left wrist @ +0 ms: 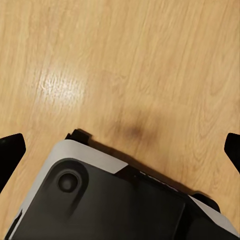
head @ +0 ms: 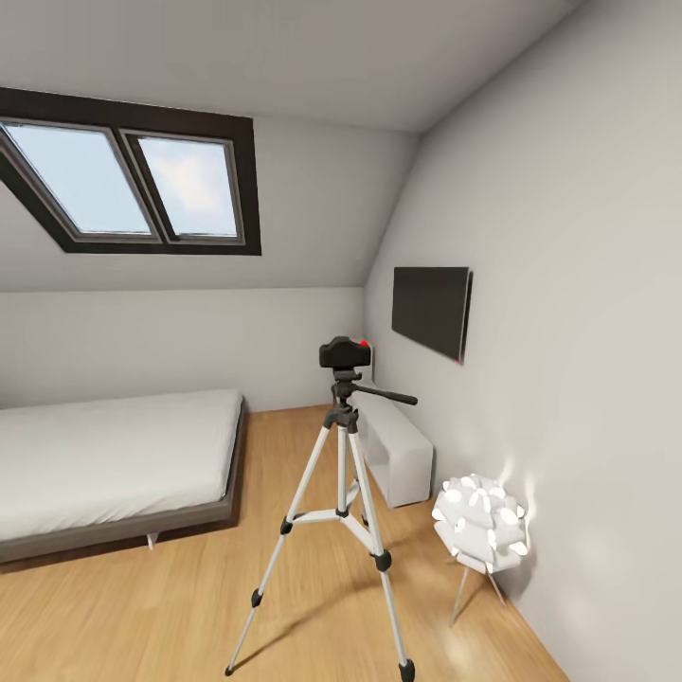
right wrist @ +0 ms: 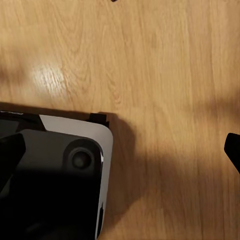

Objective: Attach the digital camera to the camera tripod in the bedroom.

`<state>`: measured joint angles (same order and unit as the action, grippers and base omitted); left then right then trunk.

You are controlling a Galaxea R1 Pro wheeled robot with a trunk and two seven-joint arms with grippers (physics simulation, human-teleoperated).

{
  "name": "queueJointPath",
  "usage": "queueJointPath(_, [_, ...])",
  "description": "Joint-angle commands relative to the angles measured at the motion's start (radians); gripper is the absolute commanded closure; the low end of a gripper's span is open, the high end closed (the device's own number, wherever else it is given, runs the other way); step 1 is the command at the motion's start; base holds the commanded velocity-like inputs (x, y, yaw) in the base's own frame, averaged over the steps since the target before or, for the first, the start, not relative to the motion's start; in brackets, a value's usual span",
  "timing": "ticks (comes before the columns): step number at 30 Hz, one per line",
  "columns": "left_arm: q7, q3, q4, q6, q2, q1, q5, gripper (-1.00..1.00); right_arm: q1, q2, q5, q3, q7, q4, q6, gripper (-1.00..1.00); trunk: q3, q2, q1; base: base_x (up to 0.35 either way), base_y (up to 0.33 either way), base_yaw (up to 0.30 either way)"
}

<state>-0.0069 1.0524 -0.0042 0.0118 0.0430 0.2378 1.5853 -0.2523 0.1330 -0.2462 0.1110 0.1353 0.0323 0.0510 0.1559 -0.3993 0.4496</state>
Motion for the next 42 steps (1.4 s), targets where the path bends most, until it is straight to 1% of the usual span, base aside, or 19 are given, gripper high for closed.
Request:
queueJointPath(1, [-0.001, 0.008, 0.0, 0.001, 0.0, 0.0, 0.008, -1.0, -0.001, 0.0, -0.009, 0.008, 0.003, 0.001, 0.002, -1.0, 0.0, -0.001, 0.0, 0.0, 0.0, 0.0])
queueJointPath(10, [-0.001, 0.01, 0.0, 0.001, 0.005, 0.0, 0.007, -1.0, -0.001, 0.004, -0.01, 0.006, 0.004, 0.001, 0.003, -1.0, 0.0, -0.001, 0.0, 0.0, 0.0, 0.0])
queueJointPath(18, [-0.001, 0.008, 0.0, 0.0, 0.001, 0.0, 0.007, -1.0, -0.001, 0.006, -0.01, 0.006, 0.004, 0.001, 0.002, -1.0, 0.0, -0.001, 0.0, 0.0, 0.0, 0.0])
queueJointPath(32, [-0.001, 0.008, 0.0, 0.001, 0.004, 0.0, 0.007, -1.0, -0.001, -0.001, -0.009, 0.004, 0.003, 0.001, 0.001, -1.0, 0.0, -0.001, 0.0, 0.0, 0.0, 0.0])
queueJointPath(42, [-0.001, 0.007, 0.0, 0.001, 0.002, 0.0, 0.007, -1.0, -0.001, 0.001, -0.01, 0.004, 0.003, 0.001, -0.005, -1.0, -0.002, -0.001, 0.0, 0.0, 0.0, 0.0])
